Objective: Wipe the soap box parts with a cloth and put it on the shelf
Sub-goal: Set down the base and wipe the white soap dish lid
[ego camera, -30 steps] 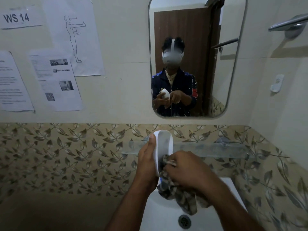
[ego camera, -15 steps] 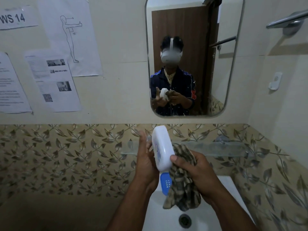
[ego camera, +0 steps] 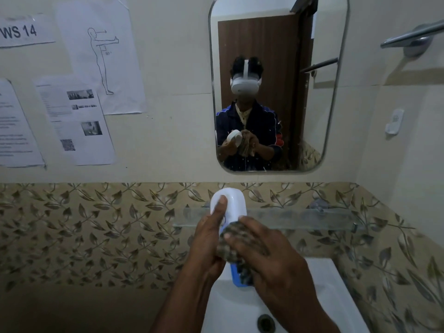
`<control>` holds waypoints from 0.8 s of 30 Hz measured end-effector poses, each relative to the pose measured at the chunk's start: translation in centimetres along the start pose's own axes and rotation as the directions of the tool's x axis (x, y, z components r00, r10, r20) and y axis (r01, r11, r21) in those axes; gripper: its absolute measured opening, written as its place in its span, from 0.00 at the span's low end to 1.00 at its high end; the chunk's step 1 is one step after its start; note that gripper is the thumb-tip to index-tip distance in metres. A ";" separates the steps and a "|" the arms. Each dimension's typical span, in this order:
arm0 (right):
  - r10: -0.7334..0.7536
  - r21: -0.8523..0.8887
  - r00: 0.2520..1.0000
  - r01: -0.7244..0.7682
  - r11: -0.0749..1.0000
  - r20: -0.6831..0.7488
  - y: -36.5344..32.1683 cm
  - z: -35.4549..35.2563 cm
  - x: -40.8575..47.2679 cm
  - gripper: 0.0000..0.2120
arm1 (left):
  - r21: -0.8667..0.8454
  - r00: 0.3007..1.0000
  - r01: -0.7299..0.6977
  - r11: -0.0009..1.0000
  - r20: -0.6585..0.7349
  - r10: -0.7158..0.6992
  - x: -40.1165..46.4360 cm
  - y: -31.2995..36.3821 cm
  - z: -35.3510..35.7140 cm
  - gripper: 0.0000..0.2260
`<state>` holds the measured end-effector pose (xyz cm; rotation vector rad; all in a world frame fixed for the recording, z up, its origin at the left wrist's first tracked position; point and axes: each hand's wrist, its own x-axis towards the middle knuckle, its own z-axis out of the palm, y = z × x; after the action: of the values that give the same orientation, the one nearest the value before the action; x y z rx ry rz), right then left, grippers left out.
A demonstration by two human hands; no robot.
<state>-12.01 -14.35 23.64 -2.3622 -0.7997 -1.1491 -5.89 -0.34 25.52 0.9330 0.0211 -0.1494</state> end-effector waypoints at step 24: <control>0.427 0.425 0.901 -0.359 0.831 -0.076 1.4 -1.2 3.2 0.28 | -0.101 0.988 -0.134 0.986 -0.088 0.125 0.5 -0.7 4.2 0.31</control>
<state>-10.18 -15.09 26.72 -1.9328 -0.4066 -0.8901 -5.69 -4.20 27.42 0.8304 0.0438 0.0104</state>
